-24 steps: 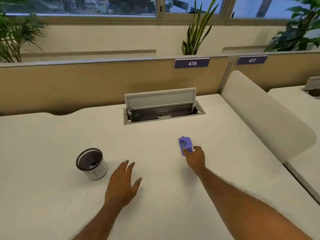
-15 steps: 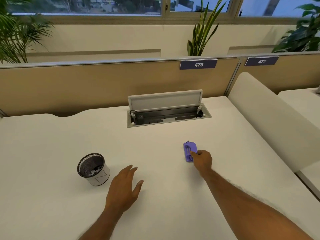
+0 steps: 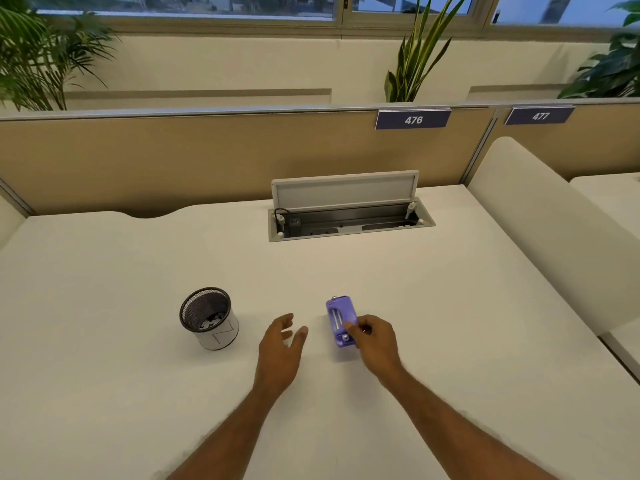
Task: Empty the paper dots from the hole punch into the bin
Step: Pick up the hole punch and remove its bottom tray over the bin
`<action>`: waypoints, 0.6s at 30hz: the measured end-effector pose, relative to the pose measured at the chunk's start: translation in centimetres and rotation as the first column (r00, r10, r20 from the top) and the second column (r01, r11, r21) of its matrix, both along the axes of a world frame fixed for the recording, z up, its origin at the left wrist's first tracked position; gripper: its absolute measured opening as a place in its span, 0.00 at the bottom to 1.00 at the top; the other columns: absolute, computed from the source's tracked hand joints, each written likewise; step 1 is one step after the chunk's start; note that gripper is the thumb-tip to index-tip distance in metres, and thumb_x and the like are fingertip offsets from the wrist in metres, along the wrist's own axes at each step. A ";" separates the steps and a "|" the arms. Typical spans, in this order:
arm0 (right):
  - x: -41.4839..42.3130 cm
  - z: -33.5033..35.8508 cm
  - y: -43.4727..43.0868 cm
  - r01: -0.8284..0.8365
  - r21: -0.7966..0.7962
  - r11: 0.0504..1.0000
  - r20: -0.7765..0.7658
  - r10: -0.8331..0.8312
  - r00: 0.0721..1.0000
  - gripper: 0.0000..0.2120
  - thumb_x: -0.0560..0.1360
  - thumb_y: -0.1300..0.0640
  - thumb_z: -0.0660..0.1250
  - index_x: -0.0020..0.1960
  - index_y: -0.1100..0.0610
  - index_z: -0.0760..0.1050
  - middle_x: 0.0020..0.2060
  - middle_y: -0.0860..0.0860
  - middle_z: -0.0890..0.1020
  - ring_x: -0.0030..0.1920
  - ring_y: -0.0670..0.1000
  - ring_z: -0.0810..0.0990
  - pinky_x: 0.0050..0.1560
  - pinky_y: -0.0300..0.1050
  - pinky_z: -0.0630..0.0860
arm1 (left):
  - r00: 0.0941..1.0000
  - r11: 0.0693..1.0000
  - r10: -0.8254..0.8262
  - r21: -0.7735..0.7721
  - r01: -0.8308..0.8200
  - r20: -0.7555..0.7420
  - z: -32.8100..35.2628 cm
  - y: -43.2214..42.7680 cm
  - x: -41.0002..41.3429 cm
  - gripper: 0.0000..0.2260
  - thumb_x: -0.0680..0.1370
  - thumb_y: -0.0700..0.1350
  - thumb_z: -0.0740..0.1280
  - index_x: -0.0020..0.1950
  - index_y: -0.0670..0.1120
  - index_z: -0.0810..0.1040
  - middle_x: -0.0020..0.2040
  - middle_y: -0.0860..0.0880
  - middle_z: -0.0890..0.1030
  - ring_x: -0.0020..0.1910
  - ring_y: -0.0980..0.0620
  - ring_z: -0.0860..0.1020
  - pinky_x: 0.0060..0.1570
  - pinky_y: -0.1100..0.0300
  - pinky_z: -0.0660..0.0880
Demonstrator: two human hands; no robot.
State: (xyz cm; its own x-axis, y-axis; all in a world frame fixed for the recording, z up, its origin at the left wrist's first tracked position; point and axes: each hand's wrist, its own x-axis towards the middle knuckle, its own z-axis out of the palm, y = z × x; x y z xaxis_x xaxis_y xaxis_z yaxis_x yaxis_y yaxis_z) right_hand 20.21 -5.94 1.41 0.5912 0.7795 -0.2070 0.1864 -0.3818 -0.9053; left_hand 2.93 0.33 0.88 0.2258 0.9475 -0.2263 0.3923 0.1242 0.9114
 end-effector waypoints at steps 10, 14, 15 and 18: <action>-8.8 2.5 -1.9 -0.274 0.048 0.960 0.250 0.255 0.934 0.05 0.74 0.59 0.69 0.40 0.53 0.75 0.34 0.46 0.76 0.33 0.45 0.73 0.34 0.34 0.70 | 0.849 0.889 0.327 -0.439 -0.127 0.416 2.4 -2.0 -2.0 0.16 0.80 0.52 0.60 0.65 0.48 0.71 0.57 0.45 0.80 0.51 0.44 0.82 0.38 0.53 0.81; -10.7 3.1 -2.6 -0.536 -0.024 0.844 0.604 0.439 0.665 0.07 0.76 0.55 0.65 0.53 0.55 0.77 0.45 0.50 0.80 0.39 0.45 0.76 0.41 0.32 0.72 | 0.765 0.833 0.439 -0.532 -0.150 0.471 2.7 -2.3 -3.0 0.18 0.78 0.54 0.63 0.65 0.48 0.72 0.59 0.44 0.79 0.56 0.43 0.79 0.41 0.53 0.79; -11.4 3.1 -2.7 -0.601 -0.079 0.795 0.695 0.476 0.539 0.10 0.77 0.56 0.65 0.57 0.55 0.77 0.49 0.52 0.81 0.41 0.48 0.78 0.43 0.36 0.76 | 0.727 0.814 0.471 -0.563 -0.140 0.500 2.9 -2.4 -3.4 0.20 0.77 0.56 0.63 0.65 0.48 0.73 0.60 0.44 0.79 0.58 0.43 0.79 0.45 0.51 0.78; -13.1 3.2 -2.9 -0.681 -0.210 0.702 0.813 0.512 0.277 0.13 0.74 0.60 0.68 0.58 0.57 0.77 0.50 0.54 0.82 0.39 0.53 0.81 0.40 0.44 0.81 | 0.572 0.765 0.552 -0.641 -0.057 0.607 3.5 -2.7 -4.3 0.19 0.78 0.56 0.61 0.64 0.48 0.72 0.60 0.43 0.79 0.56 0.43 0.79 0.57 0.44 0.74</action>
